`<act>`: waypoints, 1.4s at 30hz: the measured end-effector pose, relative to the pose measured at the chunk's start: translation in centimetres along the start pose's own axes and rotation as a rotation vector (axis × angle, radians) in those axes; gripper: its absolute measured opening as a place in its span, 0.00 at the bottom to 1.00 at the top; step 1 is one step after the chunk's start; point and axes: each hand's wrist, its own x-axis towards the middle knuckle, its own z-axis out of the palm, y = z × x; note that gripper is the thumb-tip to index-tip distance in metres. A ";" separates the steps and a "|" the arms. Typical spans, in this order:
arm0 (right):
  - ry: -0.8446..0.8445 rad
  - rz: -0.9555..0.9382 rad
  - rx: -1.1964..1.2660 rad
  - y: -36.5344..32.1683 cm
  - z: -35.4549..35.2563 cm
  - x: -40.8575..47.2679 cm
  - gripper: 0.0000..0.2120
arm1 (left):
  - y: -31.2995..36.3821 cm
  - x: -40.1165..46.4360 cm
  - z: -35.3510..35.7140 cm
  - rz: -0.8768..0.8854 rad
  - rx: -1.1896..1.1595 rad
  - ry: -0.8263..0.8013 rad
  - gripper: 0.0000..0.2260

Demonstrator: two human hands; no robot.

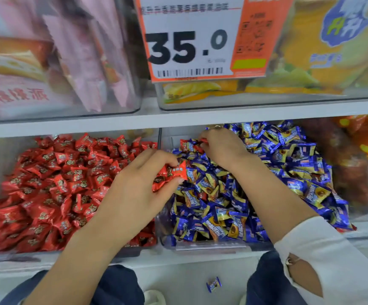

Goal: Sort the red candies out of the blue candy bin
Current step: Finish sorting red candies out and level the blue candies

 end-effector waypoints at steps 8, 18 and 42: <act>-0.131 0.027 -0.182 -1.6 1.7 1.3 0.13 | -2.6 0.0 -1.0 -0.129 -0.008 0.097 0.10; -0.193 0.111 0.745 -5.0 -4.9 -3.4 0.12 | -6.5 -1.7 -4.1 -0.320 0.063 0.012 0.13; -0.010 -0.248 0.508 -8.1 -3.8 -6.9 0.10 | -5.8 -1.3 -4.8 -0.743 -0.688 0.060 0.08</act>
